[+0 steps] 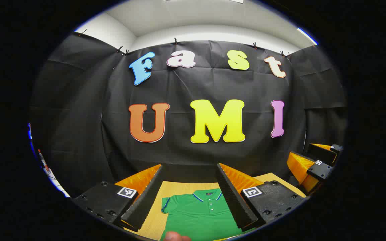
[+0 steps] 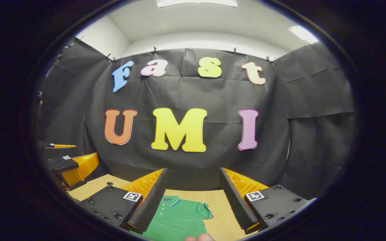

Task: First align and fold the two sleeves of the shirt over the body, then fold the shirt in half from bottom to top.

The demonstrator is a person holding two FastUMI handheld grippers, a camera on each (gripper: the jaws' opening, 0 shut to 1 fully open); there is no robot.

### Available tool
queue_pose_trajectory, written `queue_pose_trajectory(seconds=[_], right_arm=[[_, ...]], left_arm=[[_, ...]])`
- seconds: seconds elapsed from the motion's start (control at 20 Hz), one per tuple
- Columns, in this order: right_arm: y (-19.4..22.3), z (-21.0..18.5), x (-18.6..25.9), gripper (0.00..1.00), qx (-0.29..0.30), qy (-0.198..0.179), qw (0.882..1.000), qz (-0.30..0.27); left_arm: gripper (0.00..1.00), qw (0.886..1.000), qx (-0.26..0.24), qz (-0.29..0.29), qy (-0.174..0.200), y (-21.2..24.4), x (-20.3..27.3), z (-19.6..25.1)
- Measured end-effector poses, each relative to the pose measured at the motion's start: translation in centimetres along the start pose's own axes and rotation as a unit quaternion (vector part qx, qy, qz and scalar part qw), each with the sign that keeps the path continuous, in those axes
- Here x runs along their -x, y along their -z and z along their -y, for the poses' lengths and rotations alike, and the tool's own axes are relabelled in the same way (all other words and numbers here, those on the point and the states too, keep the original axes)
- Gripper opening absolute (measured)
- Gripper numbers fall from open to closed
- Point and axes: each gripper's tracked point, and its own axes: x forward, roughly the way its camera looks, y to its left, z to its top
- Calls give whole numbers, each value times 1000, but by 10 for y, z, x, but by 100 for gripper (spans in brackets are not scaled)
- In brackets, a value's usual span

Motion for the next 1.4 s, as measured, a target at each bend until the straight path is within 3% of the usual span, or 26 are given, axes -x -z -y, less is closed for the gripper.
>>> queue_pose_trajectory(seconds=[0.5,1.4], right_arm=[[9,-1,4,95,-1,2,1000,-17],[12,9,-12,95,-2,2,1000,-27]], left_arm=[[99,1000,20,-4,12,8,2,1],[99,1000,11,3,12,6,-9,0]])
